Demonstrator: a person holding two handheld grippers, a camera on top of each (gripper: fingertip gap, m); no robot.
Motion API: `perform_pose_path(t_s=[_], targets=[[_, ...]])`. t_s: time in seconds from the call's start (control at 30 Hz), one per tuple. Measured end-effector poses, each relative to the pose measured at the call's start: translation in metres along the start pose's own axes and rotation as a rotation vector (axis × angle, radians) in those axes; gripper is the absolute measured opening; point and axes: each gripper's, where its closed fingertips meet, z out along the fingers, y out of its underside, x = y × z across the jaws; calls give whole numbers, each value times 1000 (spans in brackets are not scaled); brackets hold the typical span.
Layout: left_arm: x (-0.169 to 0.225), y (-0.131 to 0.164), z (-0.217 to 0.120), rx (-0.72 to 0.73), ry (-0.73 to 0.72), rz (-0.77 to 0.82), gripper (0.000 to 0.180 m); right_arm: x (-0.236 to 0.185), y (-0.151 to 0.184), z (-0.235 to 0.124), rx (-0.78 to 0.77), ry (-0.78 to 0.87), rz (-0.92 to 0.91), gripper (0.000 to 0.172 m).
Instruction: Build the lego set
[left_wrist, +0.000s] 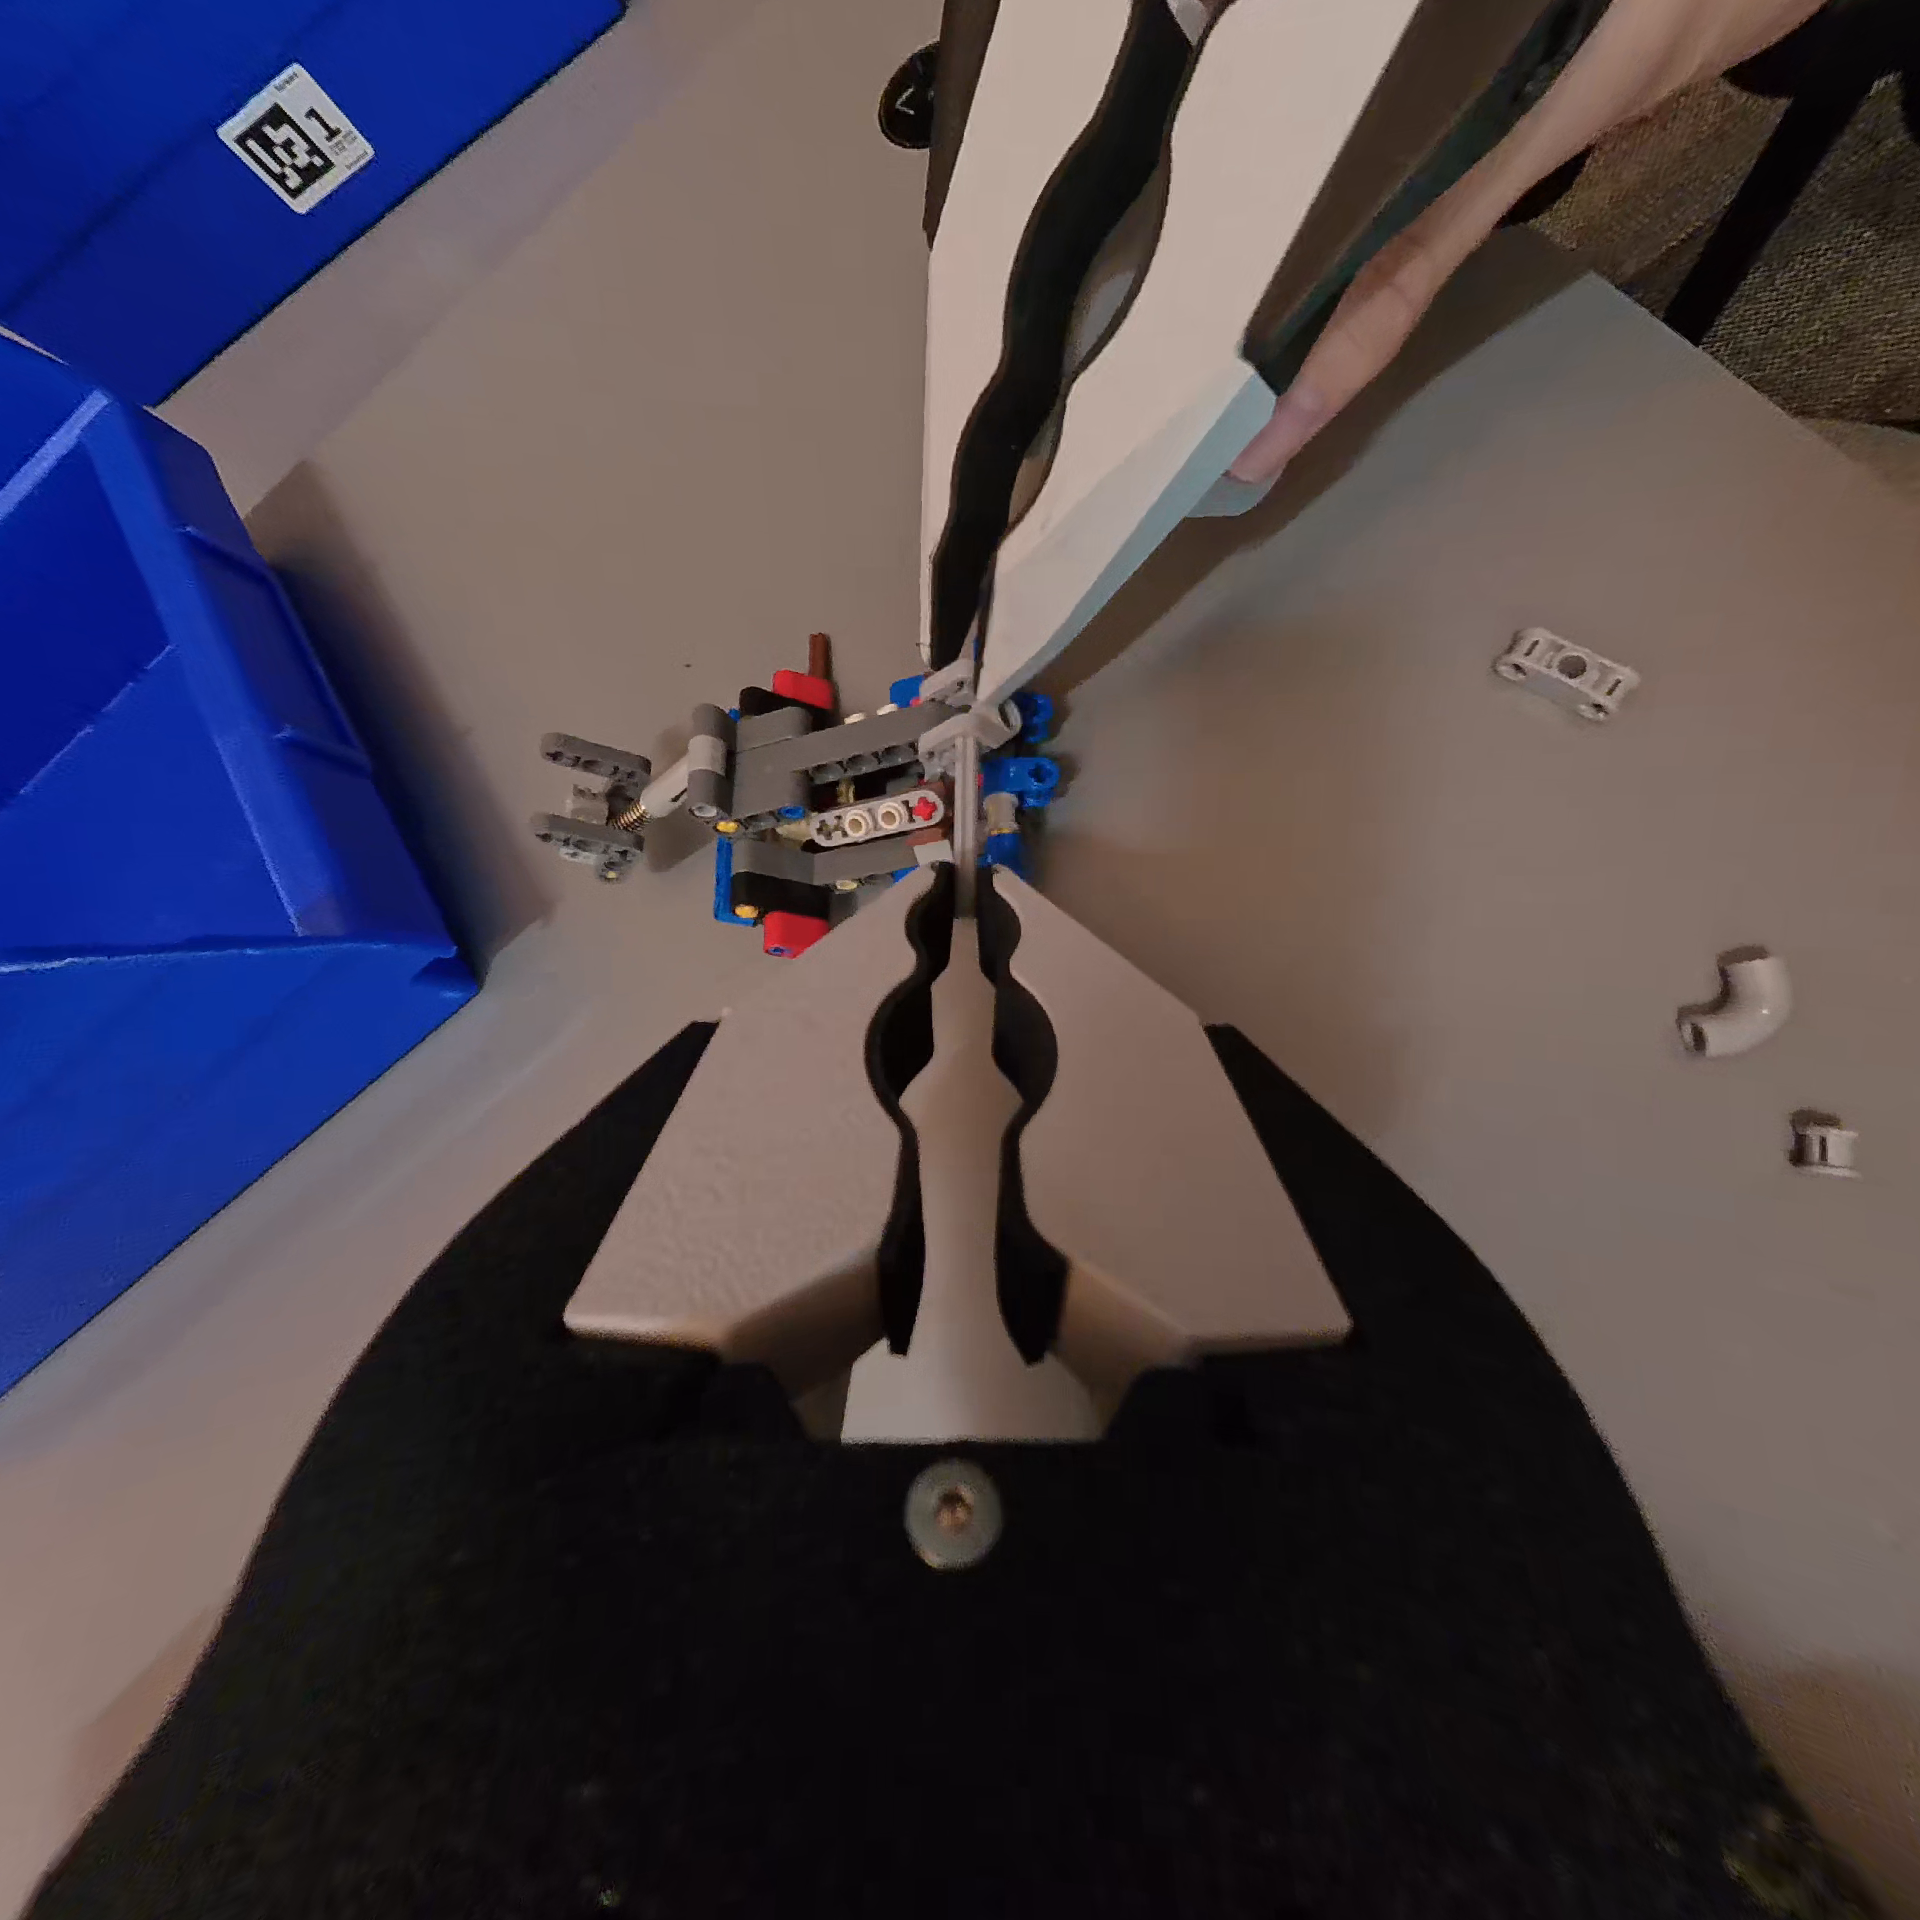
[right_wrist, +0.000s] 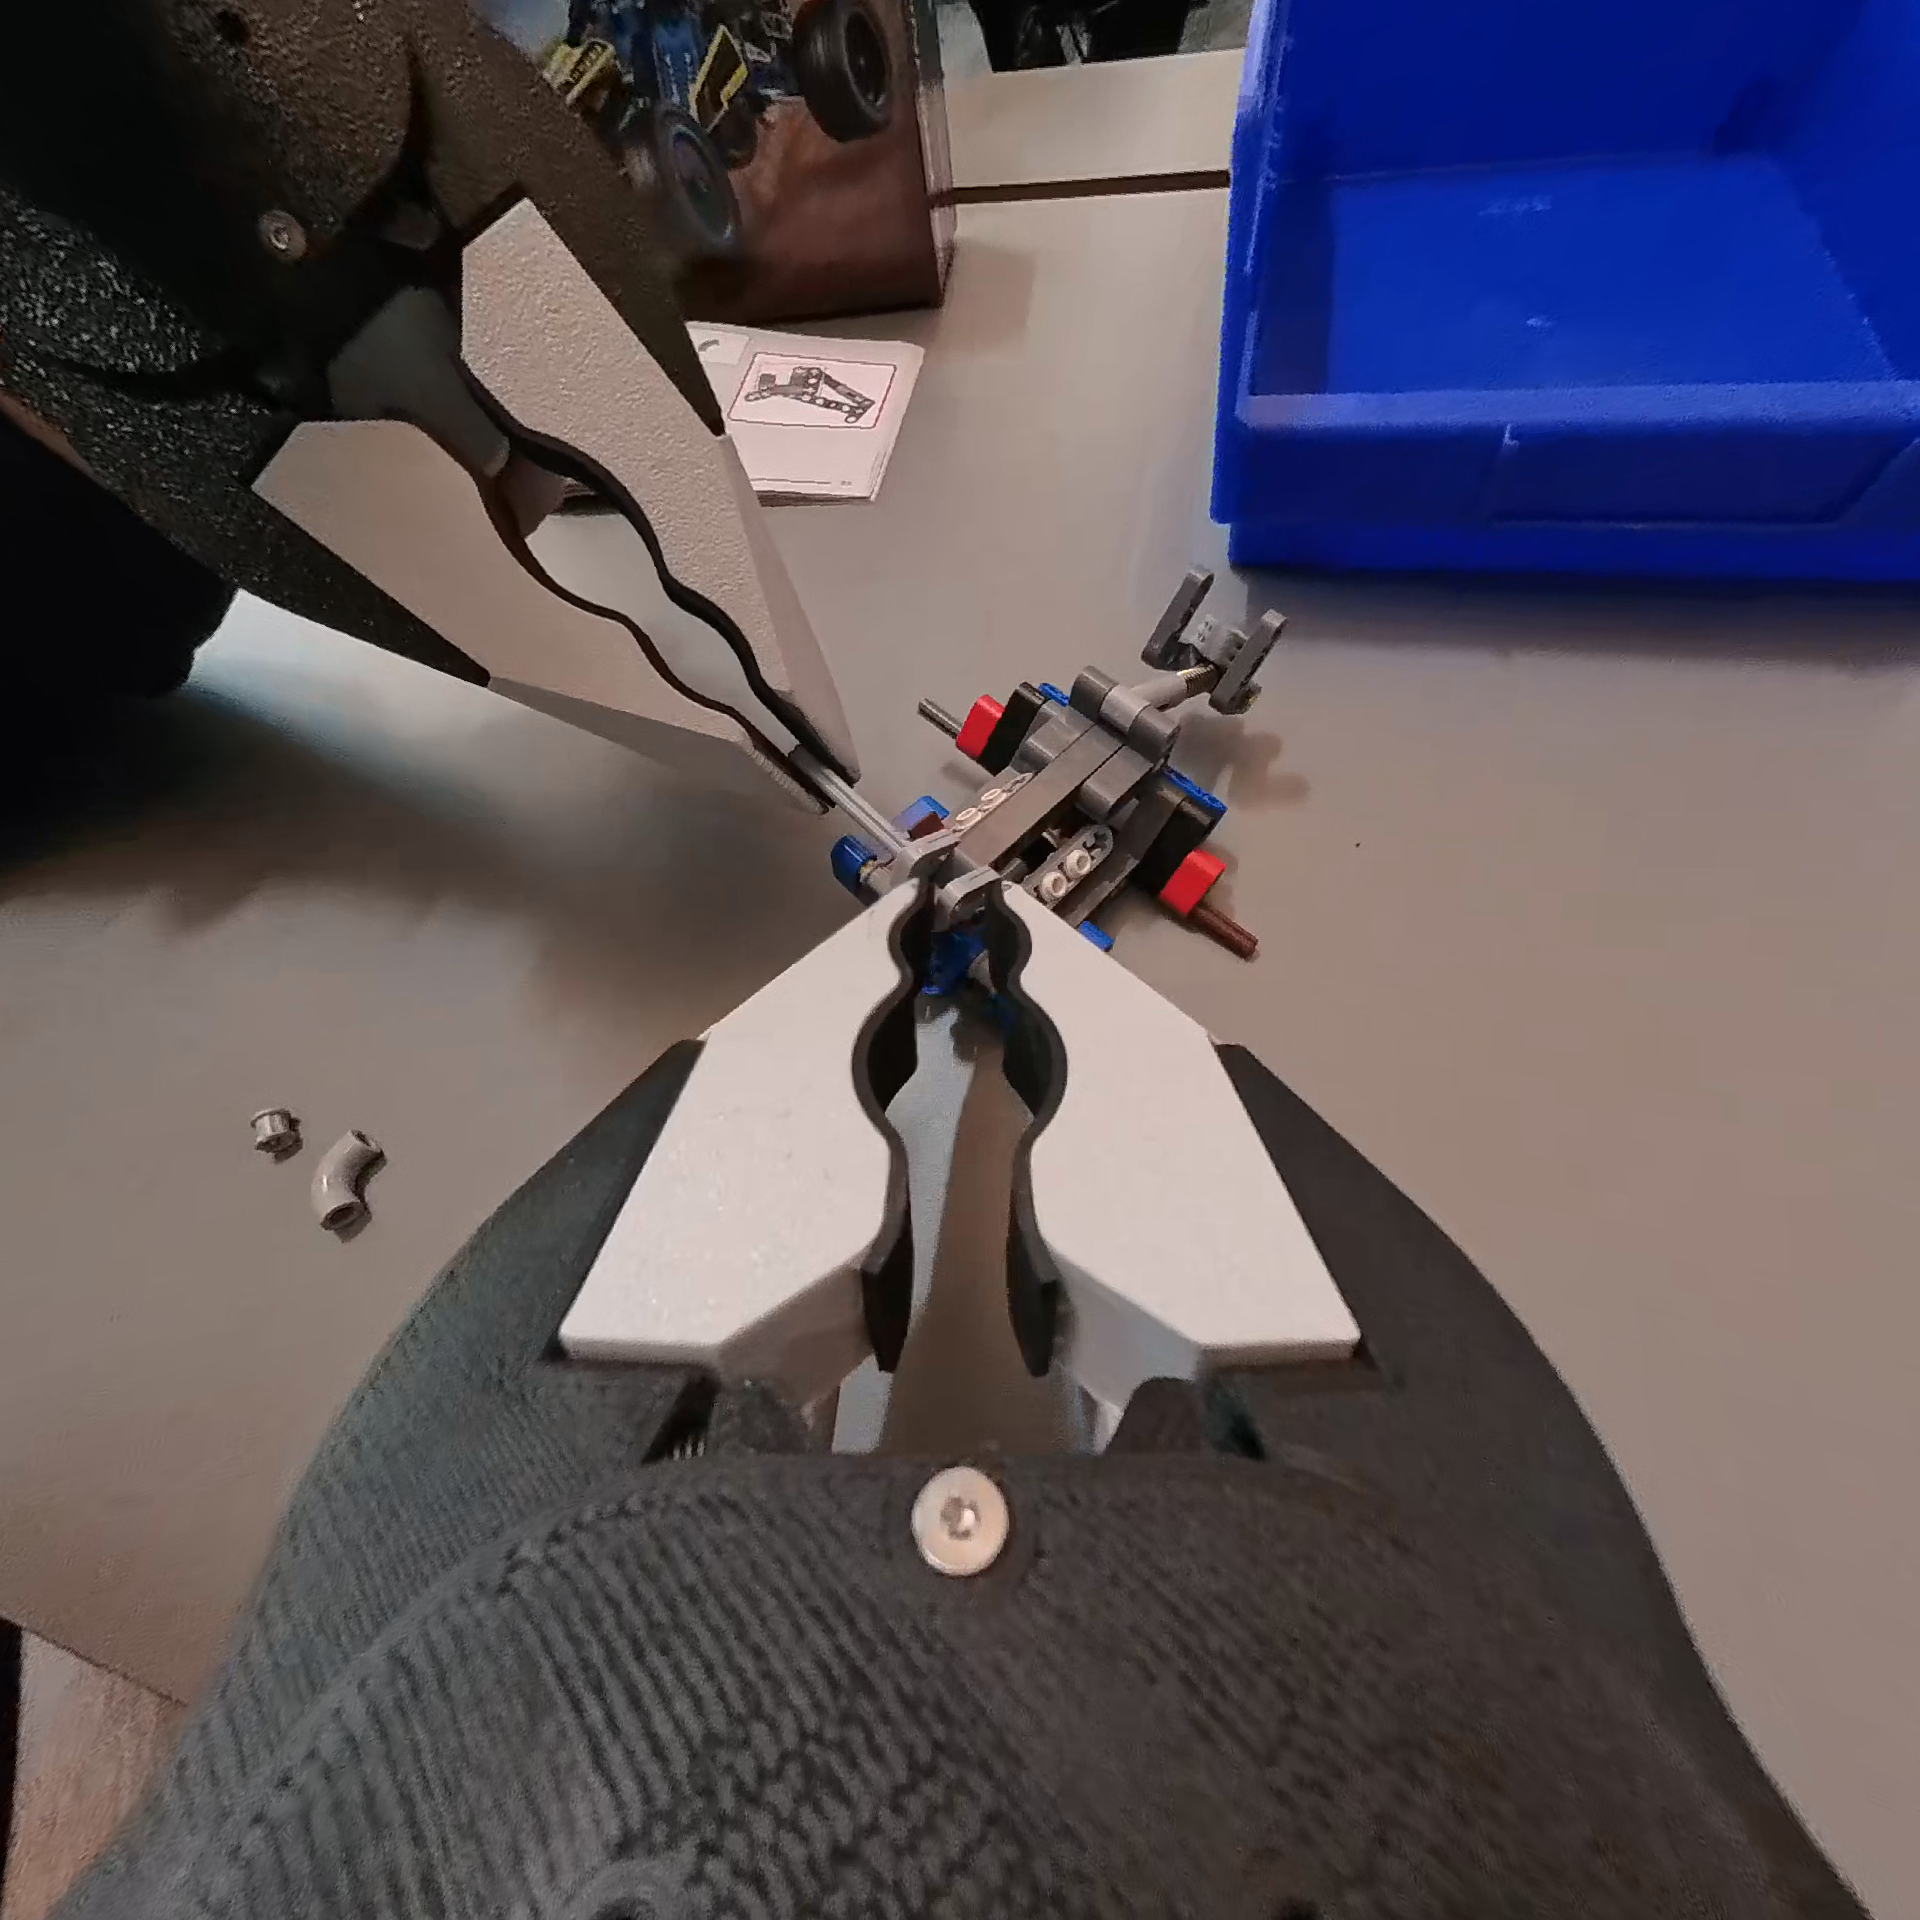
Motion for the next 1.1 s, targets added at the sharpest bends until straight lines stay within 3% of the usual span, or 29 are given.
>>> perform_pose_path(t_s=[1.1], targets=[[-3,-3,2,27,-26,-29,0,7,-2,1,8,44,34,5]])
